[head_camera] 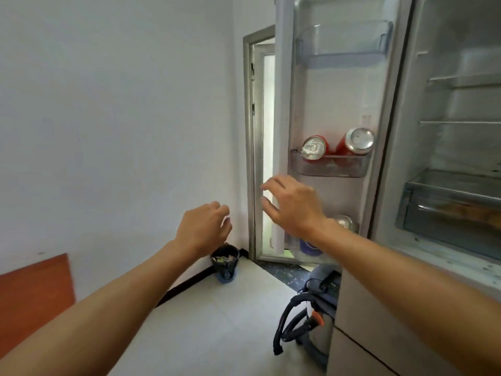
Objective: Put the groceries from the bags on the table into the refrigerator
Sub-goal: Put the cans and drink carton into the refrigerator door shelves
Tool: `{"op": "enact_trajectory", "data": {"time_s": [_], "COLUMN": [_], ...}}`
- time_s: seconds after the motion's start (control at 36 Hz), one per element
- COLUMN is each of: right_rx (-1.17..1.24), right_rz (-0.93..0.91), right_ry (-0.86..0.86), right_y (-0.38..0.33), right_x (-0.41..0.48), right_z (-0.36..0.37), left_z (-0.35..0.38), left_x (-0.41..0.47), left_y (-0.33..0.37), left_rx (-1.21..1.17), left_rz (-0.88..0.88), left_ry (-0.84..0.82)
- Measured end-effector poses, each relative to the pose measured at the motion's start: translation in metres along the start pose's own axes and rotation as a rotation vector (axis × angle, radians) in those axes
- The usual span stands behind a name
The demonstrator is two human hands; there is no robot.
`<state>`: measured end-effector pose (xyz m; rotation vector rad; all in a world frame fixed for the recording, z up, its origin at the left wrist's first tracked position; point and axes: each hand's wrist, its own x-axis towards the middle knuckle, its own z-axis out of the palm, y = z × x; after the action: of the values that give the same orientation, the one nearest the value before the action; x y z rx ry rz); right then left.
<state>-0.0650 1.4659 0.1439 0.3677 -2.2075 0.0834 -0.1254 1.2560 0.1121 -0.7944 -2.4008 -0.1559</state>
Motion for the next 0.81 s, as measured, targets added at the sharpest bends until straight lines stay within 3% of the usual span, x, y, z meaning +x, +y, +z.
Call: {"op": "enact_trajectory", "data": {"time_s": [0.17,0.53,0.81], "right_rx": [0.154,0.479,0.58], "right_rz": [-0.014,-0.209,-0.358], "right_ry": [-0.169,-0.458,-0.591], "right_y": [-0.112,-0.428,-0.577], "right_x": [0.007,0.016,0.055], "right_z": [0.083,0.227,0.309], "left_z": [-0.008,-0.065,-0.076], "left_x": [-0.103,-0.358,-0.472], "left_y": [-0.102,-0.309,-0.426], "left_rx": [0.073,0.223,0.219], "left_rz": [-0.226,-0.609,-0.885], "left_ry": [-0.132,-0.396,-0.458]}}
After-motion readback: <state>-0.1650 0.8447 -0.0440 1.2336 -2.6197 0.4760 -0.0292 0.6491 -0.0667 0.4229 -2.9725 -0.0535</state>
